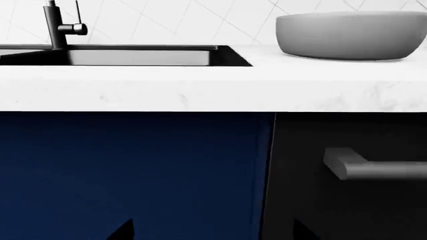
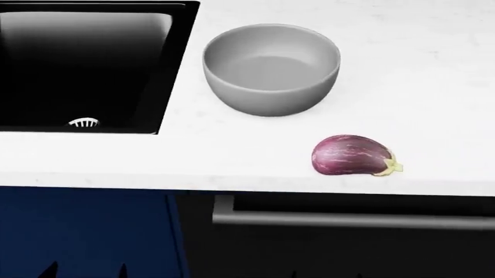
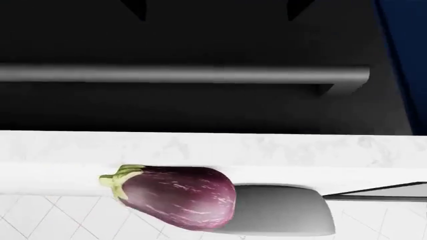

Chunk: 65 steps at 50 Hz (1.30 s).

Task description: There is a mixed pile of frozen fruits and vegetables on the counter. Locate all the frozen vegetables and place the items in a bowl on the counter. Take all the frozen fruits and defrost them in a running sink.

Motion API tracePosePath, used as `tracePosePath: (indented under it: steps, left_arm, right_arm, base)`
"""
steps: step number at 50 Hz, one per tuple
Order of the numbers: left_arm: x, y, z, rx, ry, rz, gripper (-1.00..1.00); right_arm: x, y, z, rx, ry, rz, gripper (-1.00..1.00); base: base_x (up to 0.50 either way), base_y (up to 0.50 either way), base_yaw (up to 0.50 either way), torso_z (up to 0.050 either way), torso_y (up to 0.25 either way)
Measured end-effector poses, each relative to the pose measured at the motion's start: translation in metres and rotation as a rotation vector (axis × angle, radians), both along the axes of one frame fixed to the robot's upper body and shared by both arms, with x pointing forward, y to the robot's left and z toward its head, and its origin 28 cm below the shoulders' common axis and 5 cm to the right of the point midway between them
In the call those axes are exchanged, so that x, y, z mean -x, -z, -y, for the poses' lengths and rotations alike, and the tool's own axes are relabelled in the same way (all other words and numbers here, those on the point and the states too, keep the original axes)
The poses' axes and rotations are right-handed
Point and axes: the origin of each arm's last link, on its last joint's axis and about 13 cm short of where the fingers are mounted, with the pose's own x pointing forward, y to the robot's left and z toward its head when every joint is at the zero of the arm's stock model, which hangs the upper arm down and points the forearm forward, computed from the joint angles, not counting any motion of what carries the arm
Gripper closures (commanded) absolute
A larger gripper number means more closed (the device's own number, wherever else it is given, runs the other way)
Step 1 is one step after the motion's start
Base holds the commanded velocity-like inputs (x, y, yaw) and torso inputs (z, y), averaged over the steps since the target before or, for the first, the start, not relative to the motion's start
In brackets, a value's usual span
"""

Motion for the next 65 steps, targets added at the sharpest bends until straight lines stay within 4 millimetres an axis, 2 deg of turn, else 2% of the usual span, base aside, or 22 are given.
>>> tracePosePath:
  steps: [22,29,33,37,45,49,53,59,65]
  left_arm:
    - [0.0,0.001,0.0,-0.008,0.015,-0.03,-1.0]
    - [0.0,-0.003,-0.002,-0.01,0.021,-0.066,-1.0]
    - [-0.004,-0.016,-0.005,-0.02,0.028,-0.071,-1.0]
    - [-0.016,-0.04,-0.012,-0.026,0.04,-0.057,-1.0]
    - [-0.034,-0.096,-0.033,-0.052,0.062,-0.035,-1.0]
    - [-0.04,-0.121,-0.044,-0.073,0.067,-0.031,-1.0]
    - [-0.046,-0.146,-0.054,-0.09,0.06,-0.024,-1.0]
    - [-0.051,-0.172,-0.067,-0.114,0.043,-0.021,-1.0]
    - [-0.05,-0.19,-0.077,-0.143,0.02,-0.021,-1.0]
  right_arm:
    - [-0.001,0.0,0.0,0.012,0.012,-0.007,-1.0]
    - [-0.001,-0.006,0.0,0.017,0.027,-0.007,-1.0]
    - [-0.003,-0.021,0.004,0.018,0.044,0.003,-1.0]
    - [-0.008,-0.045,0.014,0.017,0.064,0.025,-1.0]
    - [-0.008,-0.109,0.047,0.044,0.084,0.055,-1.0]
    - [-0.003,-0.144,0.063,0.047,0.084,0.071,-1.0]
    - [0.005,-0.171,0.074,0.05,0.084,0.083,-1.0]
    - [0.017,-0.197,0.085,0.031,0.096,0.087,-1.0]
    - [0.028,-0.212,0.093,0.03,0.093,0.064,-1.0]
  base:
    - [0.0,-0.06,0.0,0.0,0.0]
    - [0.0,0.0,0.0,0.0,0.0]
    - [0.0,0.0,0.0,0.0,0.0]
    - [0.0,0.0,0.0,0.0,0.0]
    - [0.0,0.0,0.0,0.0,0.0]
    - [0.0,0.0,0.0,0.0,0.0]
    - [0.11,0.0,0.0,0.0,0.0]
    - [0.35,0.0,0.0,0.0,0.0]
    - [0.5,0.0,0.0,0.0,0.0]
